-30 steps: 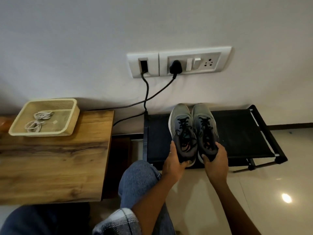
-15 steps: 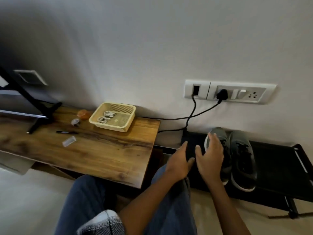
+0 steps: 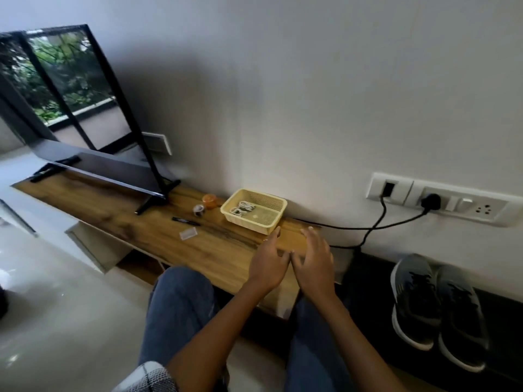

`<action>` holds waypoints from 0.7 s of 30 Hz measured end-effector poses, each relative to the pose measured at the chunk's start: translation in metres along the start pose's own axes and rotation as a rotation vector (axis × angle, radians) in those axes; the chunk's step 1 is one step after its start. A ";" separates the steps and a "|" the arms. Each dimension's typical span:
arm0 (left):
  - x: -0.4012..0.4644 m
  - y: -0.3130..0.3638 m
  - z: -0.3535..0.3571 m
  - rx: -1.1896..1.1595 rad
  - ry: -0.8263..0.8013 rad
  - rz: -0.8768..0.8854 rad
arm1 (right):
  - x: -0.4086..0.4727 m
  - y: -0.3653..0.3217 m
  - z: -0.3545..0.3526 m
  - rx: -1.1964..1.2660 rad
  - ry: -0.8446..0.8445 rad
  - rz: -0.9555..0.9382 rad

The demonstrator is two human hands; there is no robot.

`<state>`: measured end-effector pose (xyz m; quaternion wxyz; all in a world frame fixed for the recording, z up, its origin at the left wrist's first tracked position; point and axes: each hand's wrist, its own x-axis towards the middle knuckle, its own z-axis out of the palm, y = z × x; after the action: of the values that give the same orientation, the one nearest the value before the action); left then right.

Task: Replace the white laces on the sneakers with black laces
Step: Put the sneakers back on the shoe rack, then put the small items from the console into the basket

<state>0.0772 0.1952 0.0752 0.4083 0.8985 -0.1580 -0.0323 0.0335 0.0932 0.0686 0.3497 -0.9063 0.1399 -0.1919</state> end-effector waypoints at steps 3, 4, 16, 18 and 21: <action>-0.004 -0.013 -0.016 -0.004 0.050 -0.028 | 0.000 -0.014 0.013 -0.005 -0.053 -0.043; -0.005 -0.017 -0.020 -0.006 0.060 -0.040 | -0.001 -0.018 0.016 -0.003 -0.069 -0.049; 0.037 -0.077 -0.060 -0.065 0.195 -0.201 | 0.032 -0.049 0.076 -0.051 -0.225 -0.162; 0.057 -0.090 -0.070 -0.070 0.214 -0.240 | 0.047 -0.055 0.093 -0.056 -0.264 -0.187; 0.090 -0.112 -0.080 -0.064 0.237 -0.284 | 0.072 -0.059 0.124 -0.082 -0.314 -0.230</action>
<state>0.2067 0.2940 0.0515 0.4440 0.8957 0.0210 0.0116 0.1602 0.1798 0.0428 0.3057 -0.9486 -0.0129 -0.0809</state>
